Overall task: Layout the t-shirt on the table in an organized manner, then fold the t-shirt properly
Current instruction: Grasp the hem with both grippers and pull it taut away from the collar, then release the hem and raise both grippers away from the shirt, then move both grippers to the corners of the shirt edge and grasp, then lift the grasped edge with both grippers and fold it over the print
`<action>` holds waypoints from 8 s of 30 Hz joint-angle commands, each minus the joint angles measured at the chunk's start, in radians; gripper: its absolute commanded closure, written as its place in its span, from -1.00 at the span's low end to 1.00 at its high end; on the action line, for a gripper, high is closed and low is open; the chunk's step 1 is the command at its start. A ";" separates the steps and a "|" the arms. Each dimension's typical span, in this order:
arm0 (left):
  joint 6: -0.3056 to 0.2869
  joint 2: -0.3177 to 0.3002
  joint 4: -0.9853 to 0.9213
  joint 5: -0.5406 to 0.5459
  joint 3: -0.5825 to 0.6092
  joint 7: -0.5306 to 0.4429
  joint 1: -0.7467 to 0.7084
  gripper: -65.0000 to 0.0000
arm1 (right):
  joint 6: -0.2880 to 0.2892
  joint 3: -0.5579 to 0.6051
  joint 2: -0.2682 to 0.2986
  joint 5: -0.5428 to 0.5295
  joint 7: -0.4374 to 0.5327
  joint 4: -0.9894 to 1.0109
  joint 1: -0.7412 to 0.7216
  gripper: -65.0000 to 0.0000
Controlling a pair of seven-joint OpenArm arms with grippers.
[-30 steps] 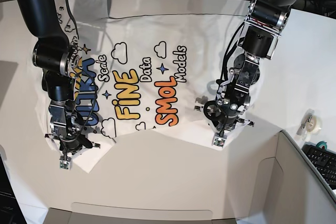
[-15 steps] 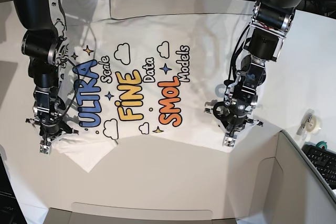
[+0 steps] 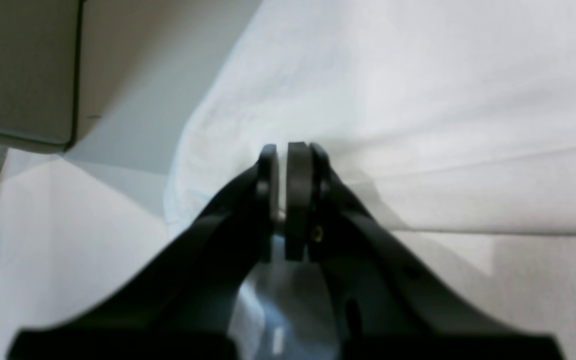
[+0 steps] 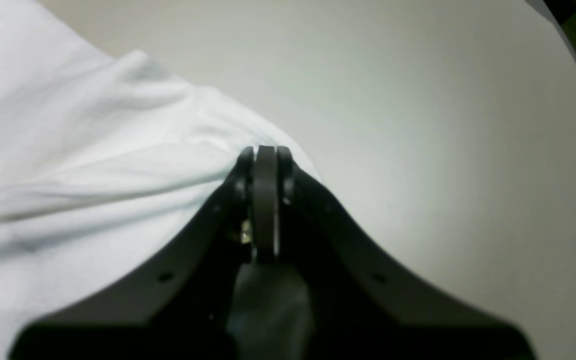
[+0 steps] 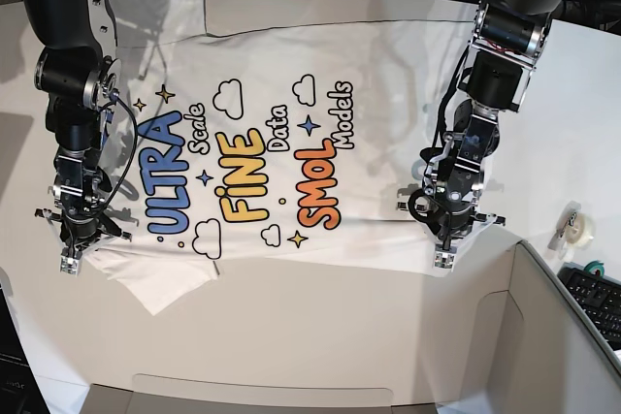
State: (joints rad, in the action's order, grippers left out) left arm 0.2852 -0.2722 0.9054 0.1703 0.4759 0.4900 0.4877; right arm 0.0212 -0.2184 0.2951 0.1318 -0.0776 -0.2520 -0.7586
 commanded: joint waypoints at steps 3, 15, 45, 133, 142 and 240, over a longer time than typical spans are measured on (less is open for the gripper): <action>0.021 -0.017 0.005 -0.002 -0.007 0.012 0.029 0.91 | -0.031 -0.005 0.013 0.007 -0.070 -0.005 -0.005 1.00; 0.021 -0.012 0.157 0.001 -0.009 0.008 0.039 0.18 | -0.033 -0.005 -0.049 0.007 -0.072 -0.120 -0.043 0.67; -0.292 -0.069 1.127 0.001 -0.429 0.557 -0.487 0.18 | -0.033 -0.481 -0.219 -0.597 -0.640 -1.777 0.982 0.34; -0.295 0.018 0.841 0.780 -1.143 0.841 -0.798 0.04 | 0.537 -0.517 -0.190 -0.938 -1.025 -1.274 1.349 1.00; -0.297 0.018 0.789 0.802 -1.135 0.786 -0.915 0.04 | 0.537 -0.517 -0.187 -0.938 -1.025 -1.274 1.352 1.00; -0.418 -0.011 0.821 0.857 -0.958 0.824 -0.502 1.00 | 0.351 -0.522 -0.185 -0.914 -1.112 -1.717 0.882 1.00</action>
State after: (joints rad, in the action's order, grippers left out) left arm -0.1349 -0.2668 1.7130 1.0050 -0.4797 1.3163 -0.0242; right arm 0.3752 -0.7372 0.0967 -0.7780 -1.2114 -1.9572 0.1337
